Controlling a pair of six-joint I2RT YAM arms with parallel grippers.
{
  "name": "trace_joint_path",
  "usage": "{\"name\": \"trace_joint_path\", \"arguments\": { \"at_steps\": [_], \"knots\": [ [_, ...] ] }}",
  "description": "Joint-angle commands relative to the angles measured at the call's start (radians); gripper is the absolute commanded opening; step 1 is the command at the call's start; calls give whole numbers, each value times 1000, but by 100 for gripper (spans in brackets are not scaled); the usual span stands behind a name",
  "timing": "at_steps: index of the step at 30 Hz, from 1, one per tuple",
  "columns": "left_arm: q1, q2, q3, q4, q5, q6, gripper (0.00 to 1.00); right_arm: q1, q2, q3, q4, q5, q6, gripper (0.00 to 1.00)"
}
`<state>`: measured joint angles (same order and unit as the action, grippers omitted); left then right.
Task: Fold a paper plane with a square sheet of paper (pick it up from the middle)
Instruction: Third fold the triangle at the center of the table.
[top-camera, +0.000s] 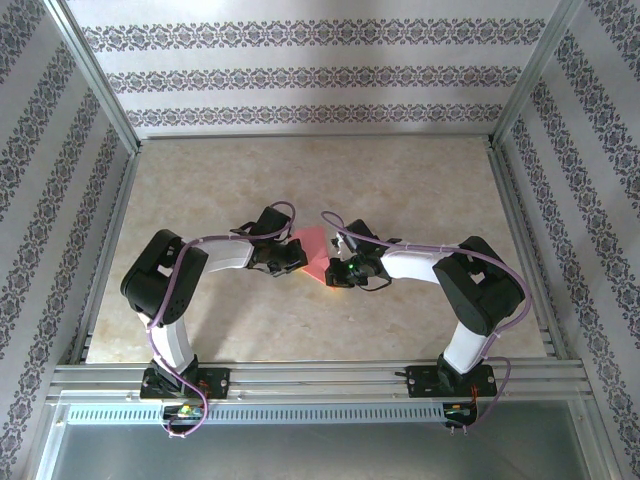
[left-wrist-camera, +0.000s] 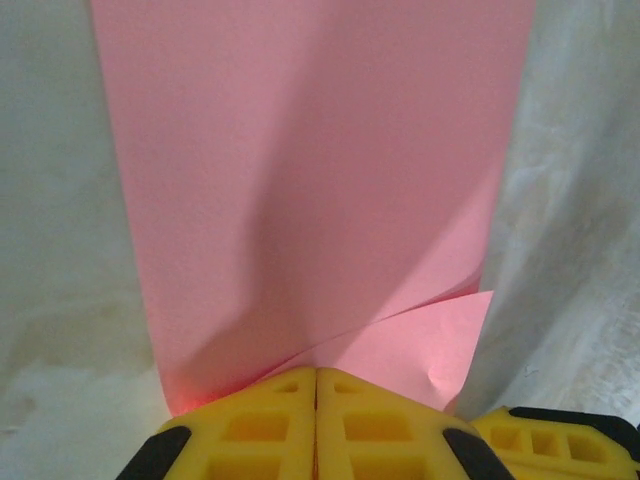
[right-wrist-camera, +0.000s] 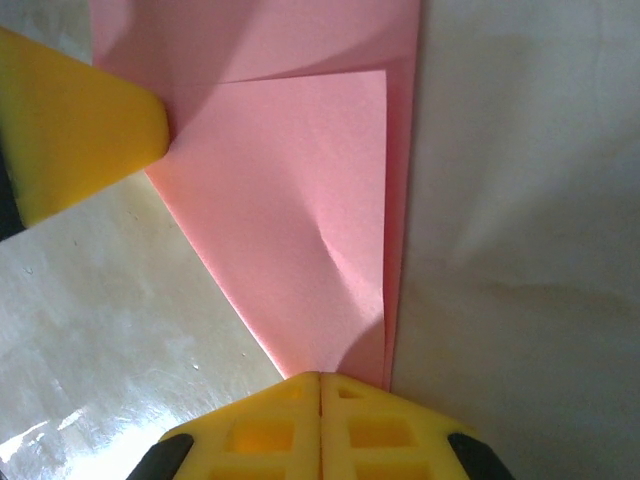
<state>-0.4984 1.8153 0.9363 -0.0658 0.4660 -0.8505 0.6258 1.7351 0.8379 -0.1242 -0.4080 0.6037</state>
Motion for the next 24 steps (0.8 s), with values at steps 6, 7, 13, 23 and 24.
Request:
{"name": "trace_joint_path", "arguments": {
  "at_steps": [6, 7, 13, 23, 24],
  "knots": [
    [-8, 46, 10, -94, -51, -3, 7, -4, -46, 5, -69, -18, -46, 10],
    [-8, 49, 10, -102, -53, 0, 7, -1, -54, 19, -61, -25, -52, 10],
    [-8, 61, 14, -121, -58, 19, 6, 15, -18, 75, -28, -41, -52, 10],
    [-9, 74, 21, -176, -95, 18, 5, 18, 93, 106, -36, -35, -36, 8],
    [-8, 76, 20, -186, -104, 14, 5, 15, 90, 93, -34, -35, -35, 8]
  ]
}}
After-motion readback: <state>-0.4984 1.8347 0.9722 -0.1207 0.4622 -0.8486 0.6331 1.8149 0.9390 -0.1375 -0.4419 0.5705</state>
